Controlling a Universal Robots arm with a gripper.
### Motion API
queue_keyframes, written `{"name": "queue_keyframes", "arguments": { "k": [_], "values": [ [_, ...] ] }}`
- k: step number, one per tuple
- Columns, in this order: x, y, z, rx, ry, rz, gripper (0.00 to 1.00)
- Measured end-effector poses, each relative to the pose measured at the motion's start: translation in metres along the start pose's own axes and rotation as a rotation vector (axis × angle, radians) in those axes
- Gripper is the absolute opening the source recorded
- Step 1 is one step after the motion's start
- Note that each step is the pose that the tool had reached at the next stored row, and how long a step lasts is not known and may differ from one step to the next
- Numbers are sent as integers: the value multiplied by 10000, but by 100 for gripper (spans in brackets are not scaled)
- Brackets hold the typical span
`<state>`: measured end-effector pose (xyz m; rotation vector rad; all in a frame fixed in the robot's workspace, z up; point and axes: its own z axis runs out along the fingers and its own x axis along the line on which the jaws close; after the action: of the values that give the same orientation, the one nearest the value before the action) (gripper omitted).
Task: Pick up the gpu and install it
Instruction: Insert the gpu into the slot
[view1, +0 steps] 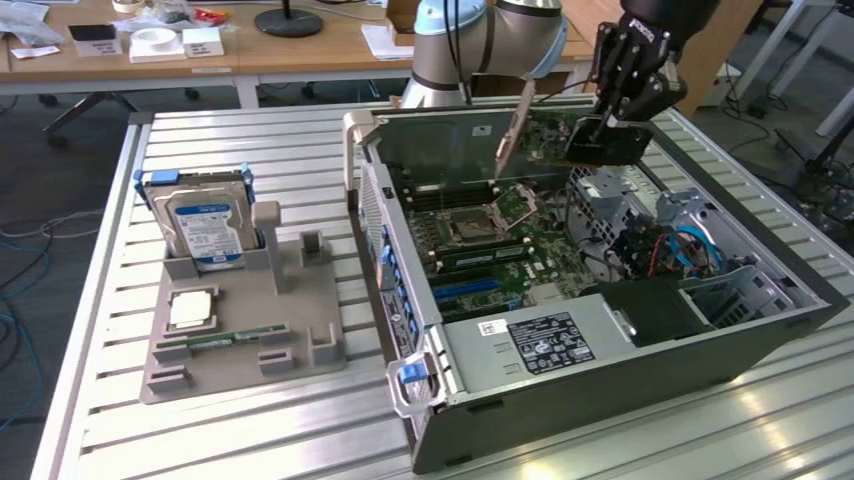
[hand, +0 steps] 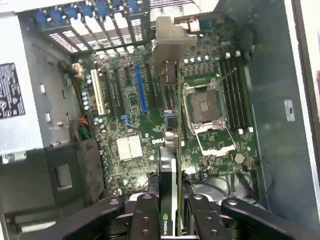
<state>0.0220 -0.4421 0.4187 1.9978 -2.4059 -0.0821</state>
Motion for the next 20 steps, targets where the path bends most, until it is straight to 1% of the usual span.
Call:
{"name": "queue_keyframes", "arguments": {
  "k": [1,2,5,7,9,10,11,12,14,15,17,18,19,20],
  "values": [
    [0,0,3,-17,37,-731,27],
    [0,0,4,-22,48,-948,27],
    [0,0,7,-33,69,-1395,27],
    [0,0,8,-38,80,-1604,27],
    [0,0,8,-39,83,-1661,27],
    [0,-1,9,-24,81,-1675,27],
    [0,0,11,36,71,-1693,27],
    [0,2,13,119,58,-1711,27],
    [2,9,19,304,35,-1746,27],
    [3,13,22,381,26,-1759,27],
    [4,22,30,473,14,-1776,27],
    [5,25,34,507,12,-1785,27],
    [6,27,36,521,11,-1792,27],
    [6,27,38,521,11,-1793,27]
  ]
}}
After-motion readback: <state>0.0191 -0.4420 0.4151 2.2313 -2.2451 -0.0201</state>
